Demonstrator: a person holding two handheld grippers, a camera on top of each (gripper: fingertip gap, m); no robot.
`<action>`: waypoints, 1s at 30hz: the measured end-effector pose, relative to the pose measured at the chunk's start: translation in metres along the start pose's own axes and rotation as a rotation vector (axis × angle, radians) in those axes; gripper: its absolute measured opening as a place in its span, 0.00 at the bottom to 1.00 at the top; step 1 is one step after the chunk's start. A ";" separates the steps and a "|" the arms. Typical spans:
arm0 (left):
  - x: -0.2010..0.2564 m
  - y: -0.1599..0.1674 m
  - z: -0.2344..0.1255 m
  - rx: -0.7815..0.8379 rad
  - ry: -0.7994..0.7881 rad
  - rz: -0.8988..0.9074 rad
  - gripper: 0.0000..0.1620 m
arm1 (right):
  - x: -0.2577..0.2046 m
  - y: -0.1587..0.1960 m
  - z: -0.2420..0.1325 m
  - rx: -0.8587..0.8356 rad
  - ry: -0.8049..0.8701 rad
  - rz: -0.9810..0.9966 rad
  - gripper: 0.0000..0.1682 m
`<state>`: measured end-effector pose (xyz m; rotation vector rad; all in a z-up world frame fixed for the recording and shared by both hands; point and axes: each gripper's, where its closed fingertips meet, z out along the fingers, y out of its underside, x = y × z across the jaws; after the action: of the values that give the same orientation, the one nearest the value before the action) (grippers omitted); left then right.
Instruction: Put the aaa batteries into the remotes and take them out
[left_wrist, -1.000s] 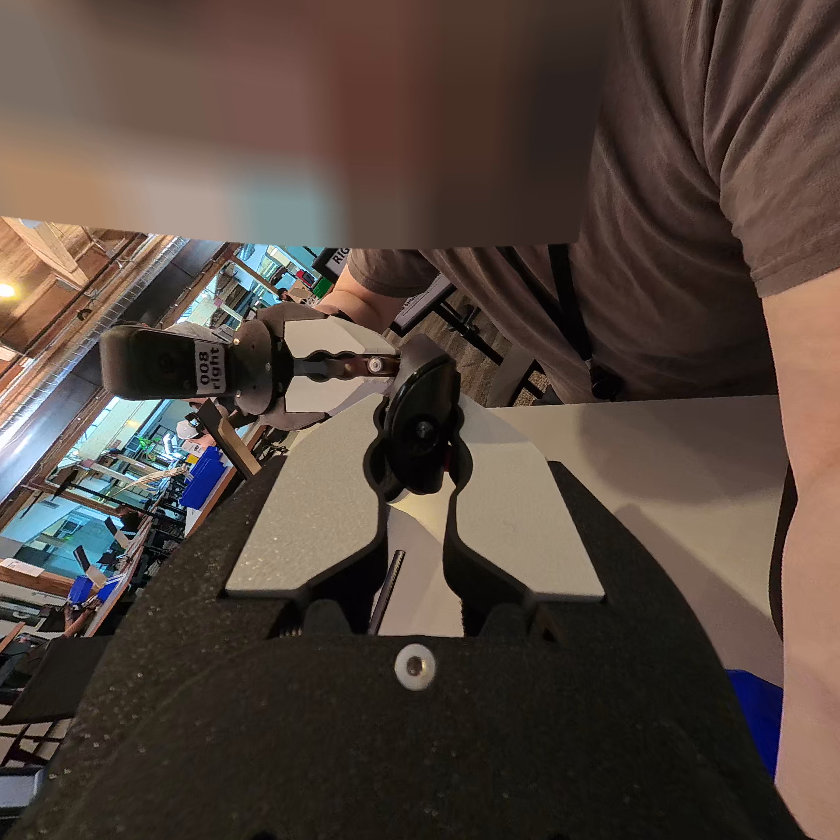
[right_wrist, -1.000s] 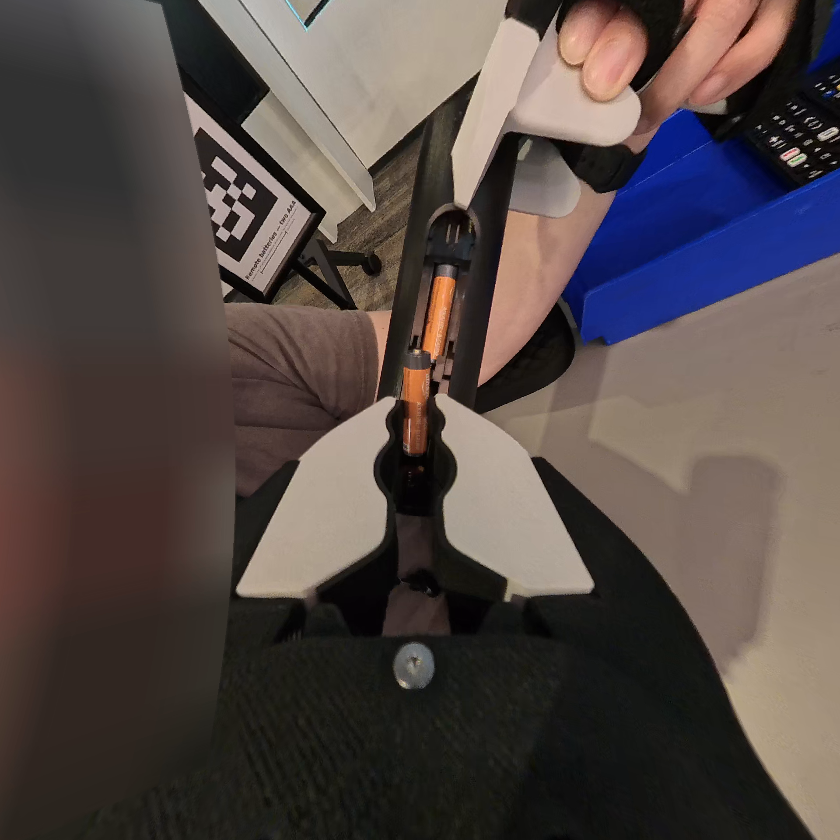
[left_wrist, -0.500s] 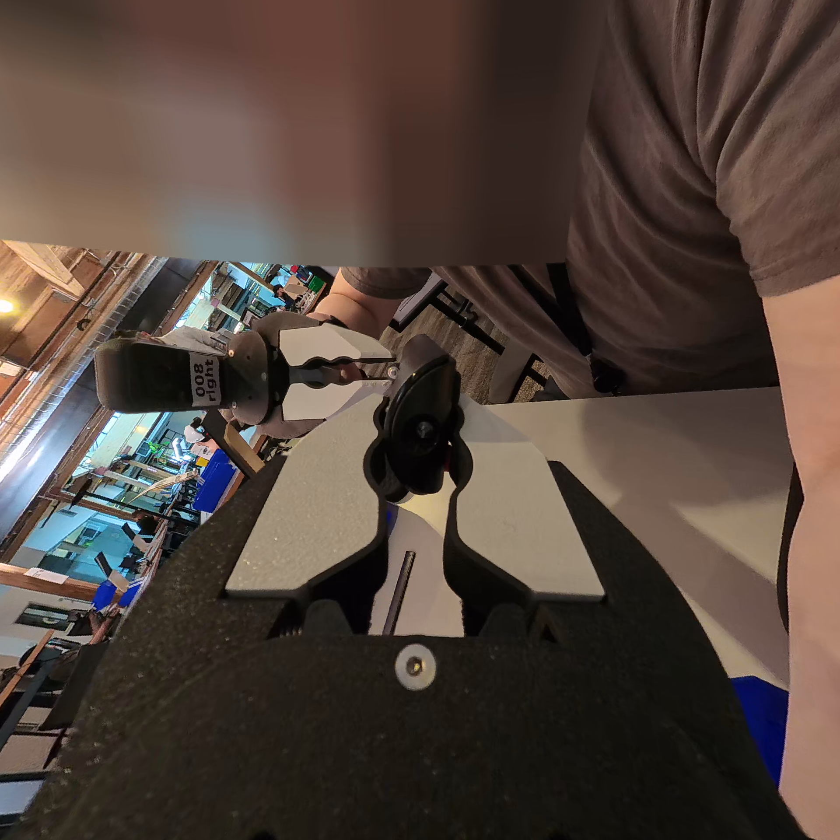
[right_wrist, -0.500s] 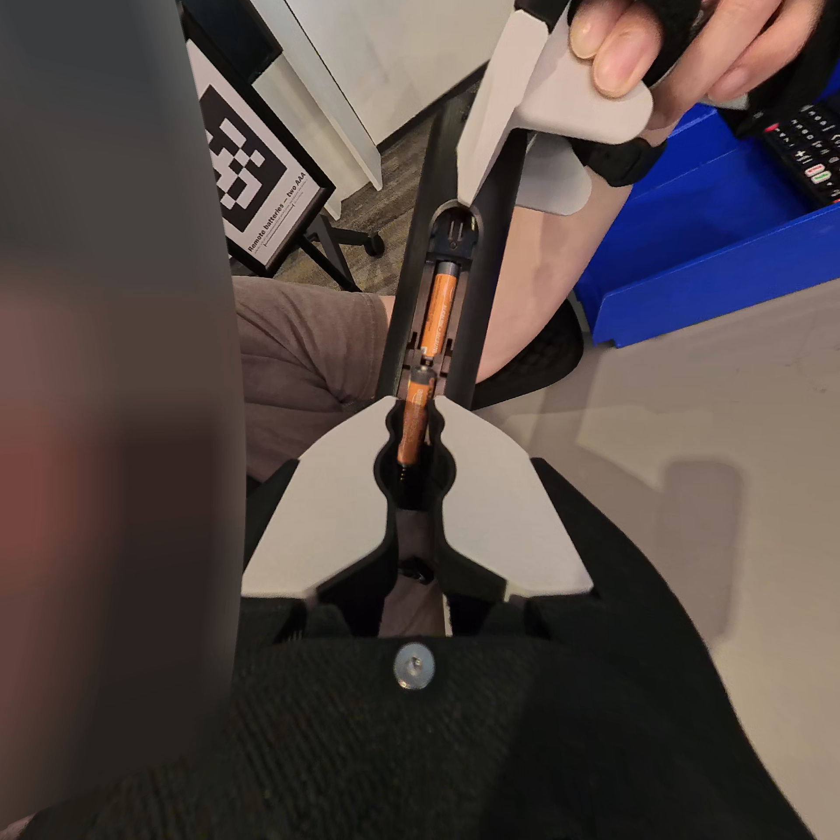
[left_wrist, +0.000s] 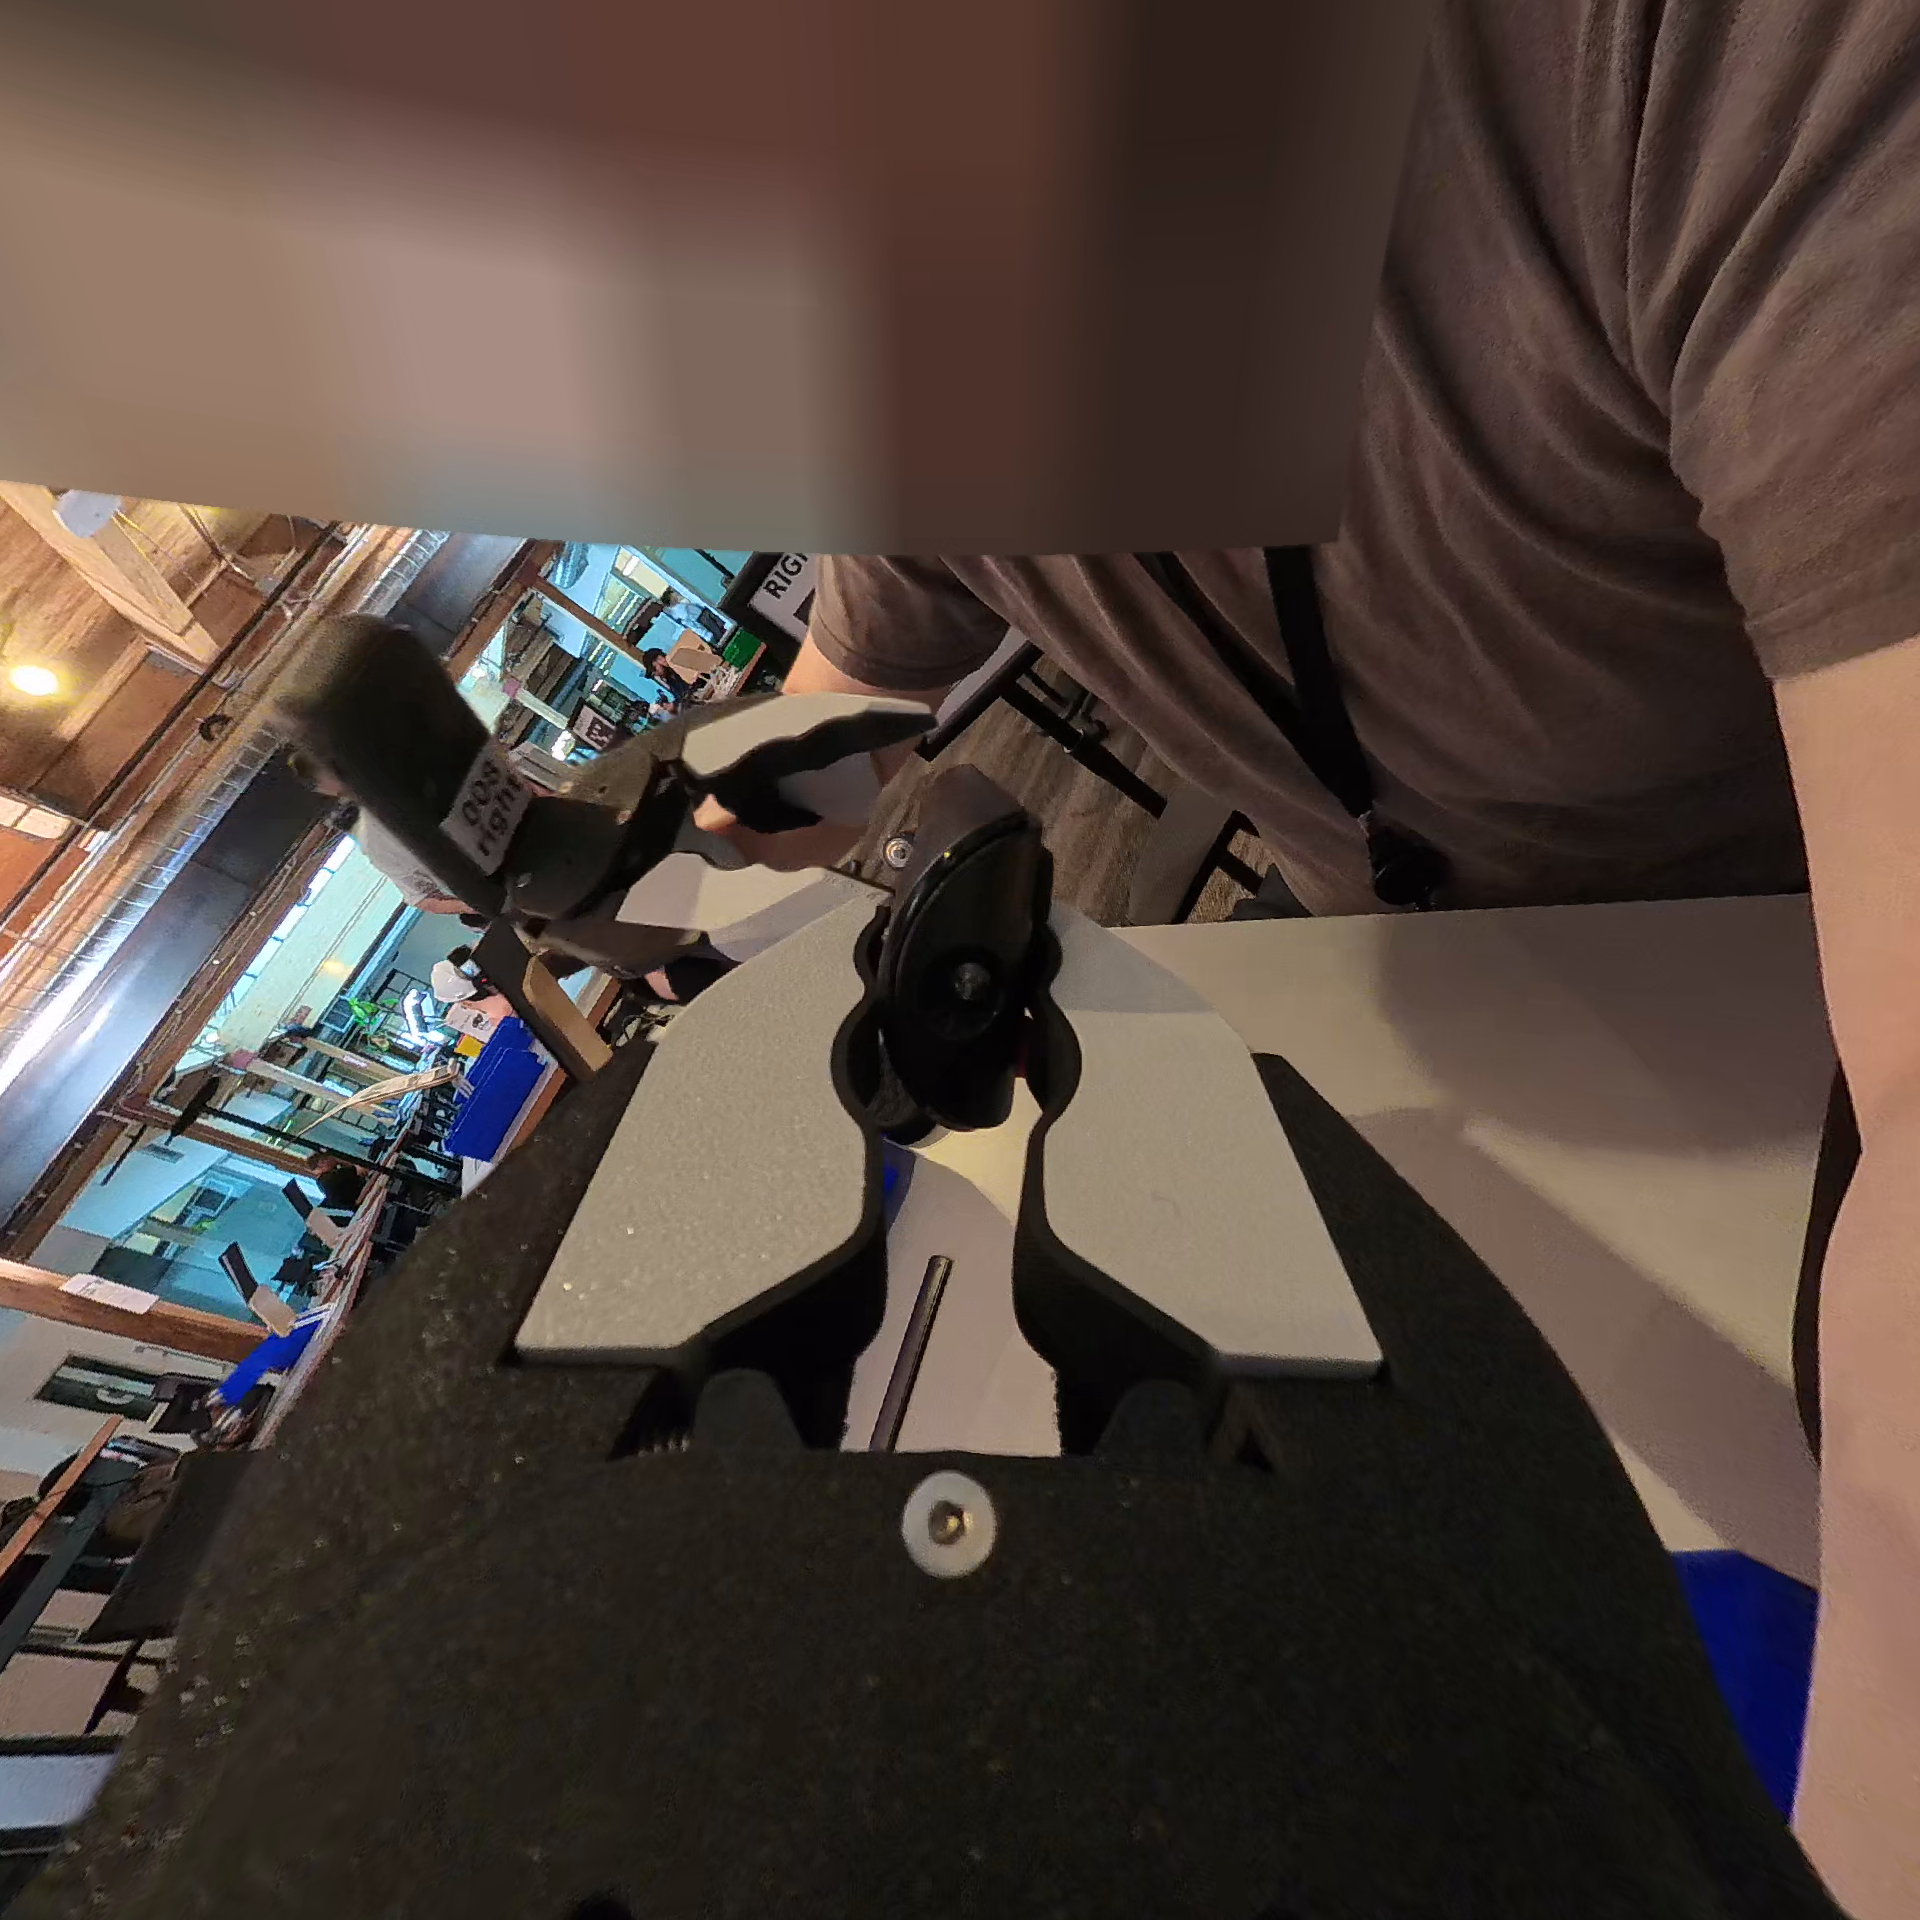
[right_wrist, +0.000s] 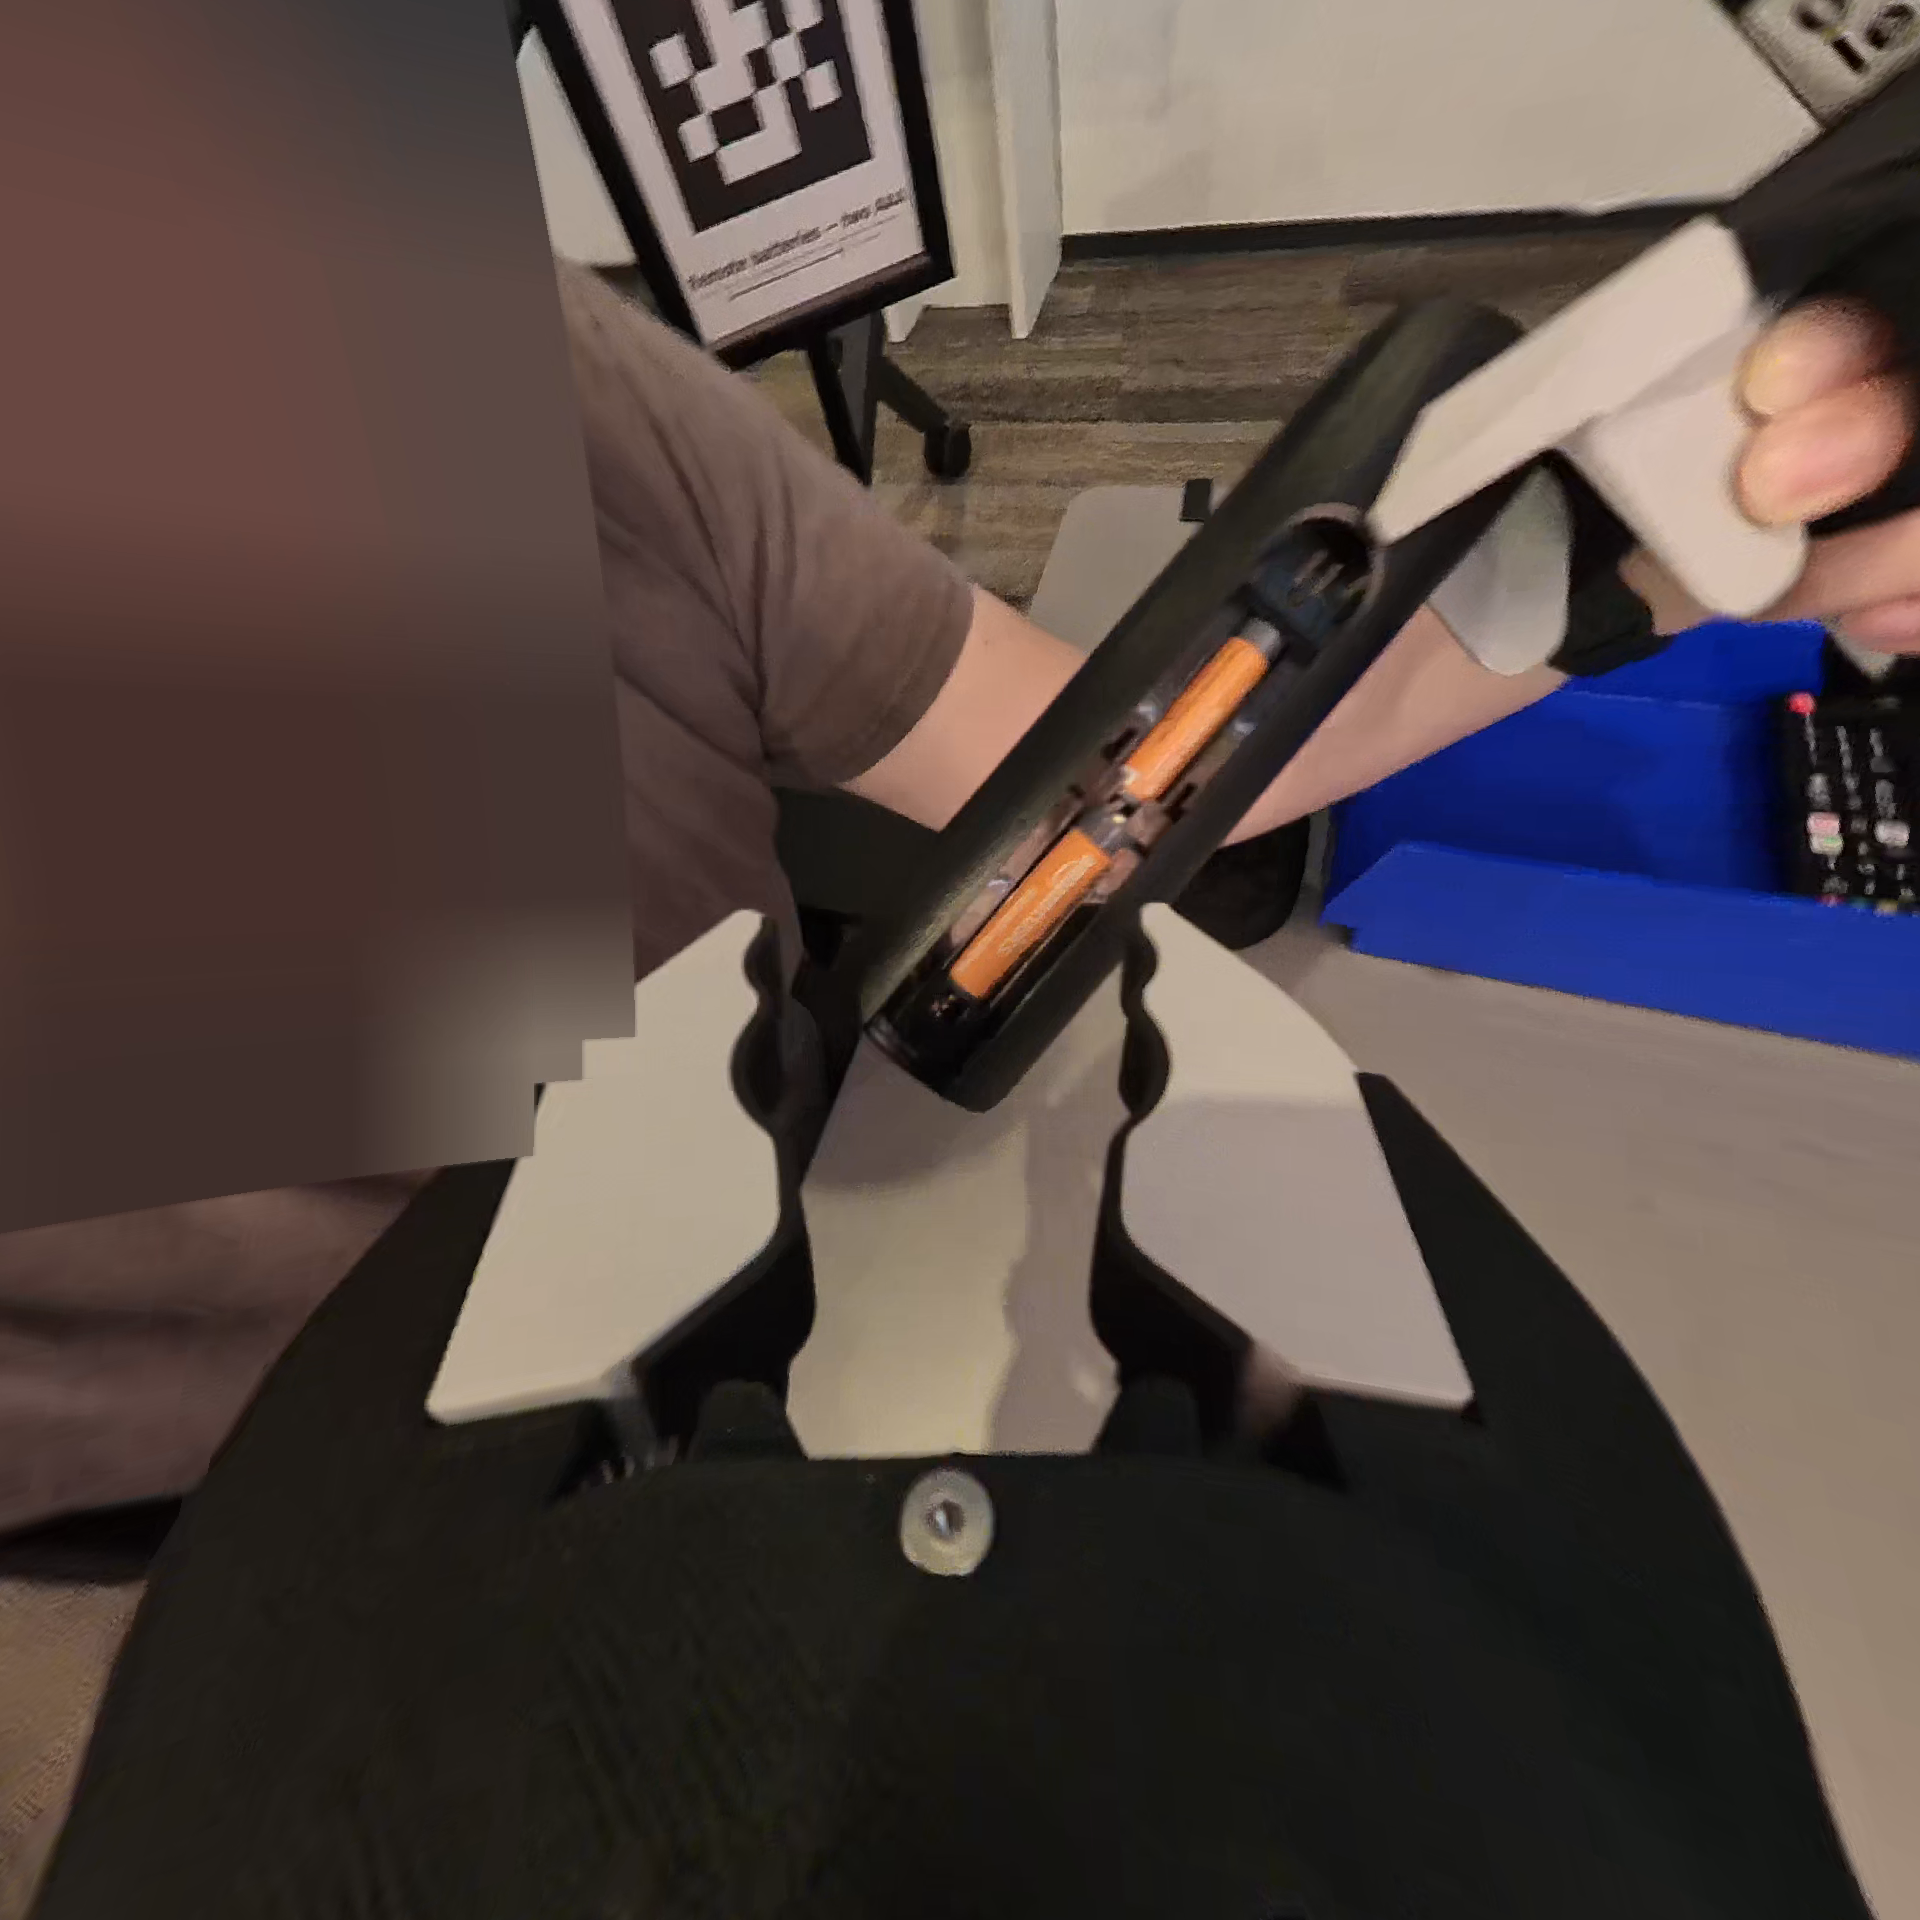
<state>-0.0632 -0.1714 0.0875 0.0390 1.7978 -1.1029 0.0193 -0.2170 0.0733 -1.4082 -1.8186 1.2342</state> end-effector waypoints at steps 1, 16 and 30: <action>-0.002 0.002 -0.002 0.005 -0.013 -0.007 0.15 | 0.002 0.002 -0.002 0.007 0.006 -0.065 0.41; -0.014 0.010 -0.018 0.058 -0.103 -0.058 0.15 | 0.029 -0.003 -0.009 -0.004 0.284 -0.705 0.46; -0.016 0.015 -0.020 0.068 -0.118 -0.080 0.15 | 0.035 0.000 -0.002 -0.067 0.213 -0.707 0.43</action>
<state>-0.0624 -0.1419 0.0915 -0.0569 1.6690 -1.1986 0.0099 -0.1838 0.0704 -0.7624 -1.9588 0.6369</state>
